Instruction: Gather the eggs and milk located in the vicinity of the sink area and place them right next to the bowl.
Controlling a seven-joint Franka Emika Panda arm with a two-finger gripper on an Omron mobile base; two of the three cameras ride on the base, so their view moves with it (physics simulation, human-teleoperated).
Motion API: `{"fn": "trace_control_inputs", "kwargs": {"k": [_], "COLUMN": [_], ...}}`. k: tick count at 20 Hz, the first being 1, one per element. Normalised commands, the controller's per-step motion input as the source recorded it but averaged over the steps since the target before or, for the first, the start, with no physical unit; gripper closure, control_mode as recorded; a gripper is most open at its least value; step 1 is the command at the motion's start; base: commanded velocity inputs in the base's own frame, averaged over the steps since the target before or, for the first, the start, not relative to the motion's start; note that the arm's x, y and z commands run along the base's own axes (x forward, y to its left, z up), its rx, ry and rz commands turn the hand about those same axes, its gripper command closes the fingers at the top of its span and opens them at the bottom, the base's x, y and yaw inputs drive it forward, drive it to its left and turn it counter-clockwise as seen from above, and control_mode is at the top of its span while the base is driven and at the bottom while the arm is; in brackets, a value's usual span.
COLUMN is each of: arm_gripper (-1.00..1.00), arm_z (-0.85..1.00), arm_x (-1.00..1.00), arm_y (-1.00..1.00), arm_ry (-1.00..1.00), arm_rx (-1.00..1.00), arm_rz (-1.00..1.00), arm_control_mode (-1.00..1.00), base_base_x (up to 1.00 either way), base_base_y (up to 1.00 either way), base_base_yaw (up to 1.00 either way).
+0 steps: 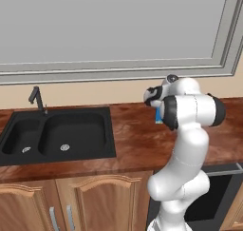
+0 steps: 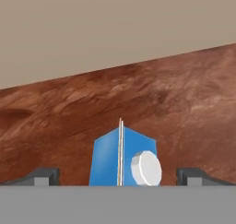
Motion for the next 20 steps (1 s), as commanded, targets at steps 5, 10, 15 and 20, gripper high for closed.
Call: {"fn": "trace_control_inputs", "kwargs": {"k": [5, 10, 15, 20], "arm_gripper": [-1.00, -1.00, -1.00, 1.00], "arm_z": [-0.16, -0.10, -0.13, -0.16], "arm_x": [0.17, 0.03, -0.01, -0.01], "arm_y": [-0.04, 0.00, 0.00, 0.00], "arm_ry": [0.00, 0.01, 0.00, 0.04], "arm_rx": [-0.01, -0.02, -0.01, -0.01], "arm_rz": [0.00, 0.00, 0.00, 0.00], "arm_control_mode": [-1.00, -1.00, -1.00, -1.00], "base_base_x": [0.00, 0.00, 0.00, 0.00], "base_base_y": [0.00, 0.00, 0.00, 0.00], "base_base_yaw": [0.00, 0.00, 0.00, 0.00]}}
